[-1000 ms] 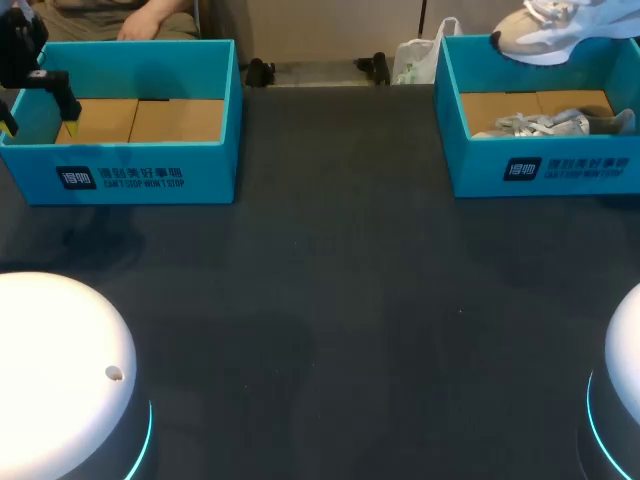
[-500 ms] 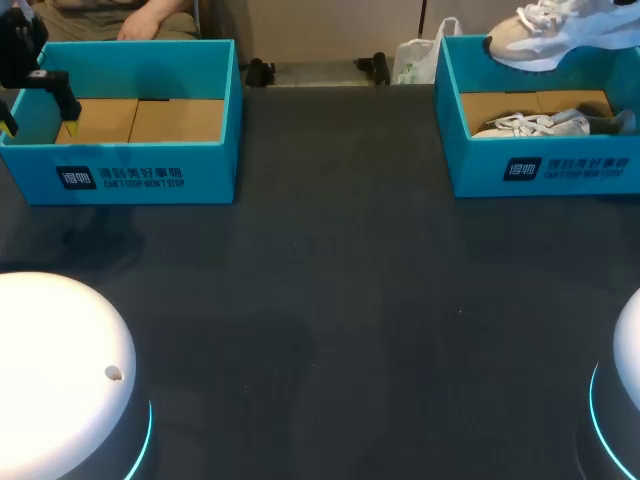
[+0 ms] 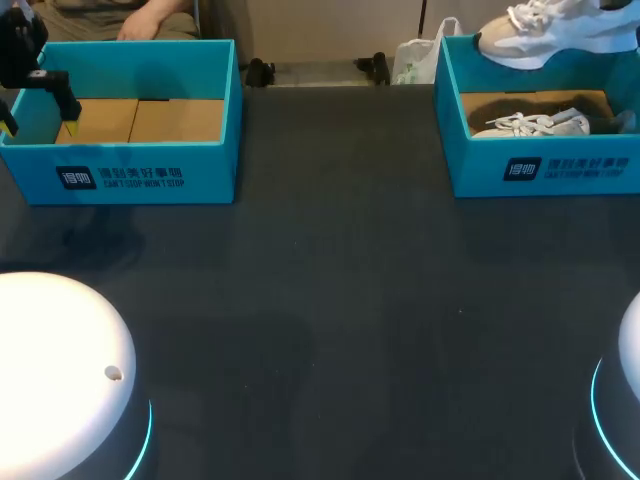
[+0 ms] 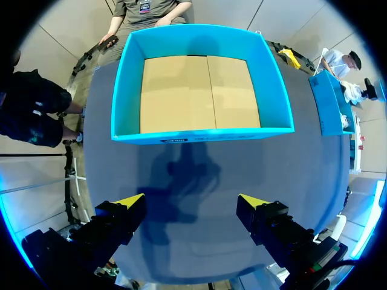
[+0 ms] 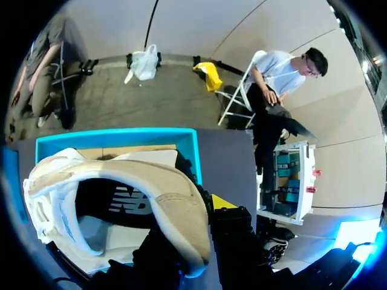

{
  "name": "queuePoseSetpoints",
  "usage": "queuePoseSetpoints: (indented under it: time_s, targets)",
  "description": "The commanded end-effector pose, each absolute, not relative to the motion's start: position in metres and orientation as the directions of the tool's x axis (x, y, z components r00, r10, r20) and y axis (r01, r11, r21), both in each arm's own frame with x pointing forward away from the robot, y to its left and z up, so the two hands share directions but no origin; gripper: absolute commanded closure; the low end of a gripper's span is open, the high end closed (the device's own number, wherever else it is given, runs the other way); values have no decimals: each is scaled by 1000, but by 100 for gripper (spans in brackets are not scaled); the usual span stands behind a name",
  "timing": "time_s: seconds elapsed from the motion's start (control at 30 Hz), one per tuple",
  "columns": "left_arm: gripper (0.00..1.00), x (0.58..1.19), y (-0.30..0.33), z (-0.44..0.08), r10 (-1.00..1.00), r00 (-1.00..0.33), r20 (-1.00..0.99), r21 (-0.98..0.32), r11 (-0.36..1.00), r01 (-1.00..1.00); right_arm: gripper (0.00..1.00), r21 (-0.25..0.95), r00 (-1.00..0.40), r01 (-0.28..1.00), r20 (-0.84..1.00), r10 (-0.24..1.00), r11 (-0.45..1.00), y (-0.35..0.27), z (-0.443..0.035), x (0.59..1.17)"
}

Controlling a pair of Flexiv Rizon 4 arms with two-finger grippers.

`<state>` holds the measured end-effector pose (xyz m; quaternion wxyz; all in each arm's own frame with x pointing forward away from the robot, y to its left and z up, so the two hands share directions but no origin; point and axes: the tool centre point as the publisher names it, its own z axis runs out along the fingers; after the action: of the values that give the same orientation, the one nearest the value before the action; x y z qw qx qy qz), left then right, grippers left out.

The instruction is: Take the shoe out of the shoebox, open the shoe tongue, remove and reinsert the insole, then place the shoe into the shoebox

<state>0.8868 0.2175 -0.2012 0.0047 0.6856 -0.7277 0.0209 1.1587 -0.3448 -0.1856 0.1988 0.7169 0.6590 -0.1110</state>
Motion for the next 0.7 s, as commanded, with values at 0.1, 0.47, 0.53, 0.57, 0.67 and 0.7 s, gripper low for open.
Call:
queuePoseSetpoints:
  time_s: [0.1,0.47,0.53,0.57,0.67,0.7]
  targets:
    - [0,886,217,-201,-998,-60,34,-24,59,-998,100,128,111,990,-417,902,-63,-344,-186,1162]
    - [0,886,217,-201,-998,-60,34,-24,59,-998,100,129,129,988,-402,906,-84,-341,-213,1150]
    - [0,886,217,-201,-998,-60,34,-24,59,-998,100,129,119,989,-400,909,-73,-341,-217,1150]
    - [0,886,217,-201,-998,-60,34,-24,59,-998,100,127,109,990,-400,910,-63,-342,-219,1149]
    - [0,886,217,-201,-998,-60,34,-24,59,-998,100,122,99,991,-400,911,-54,-344,-225,1147]
    - [0,886,217,-201,-998,-60,34,-24,59,-998,100,120,92,992,-400,912,-47,-344,-228,1146]
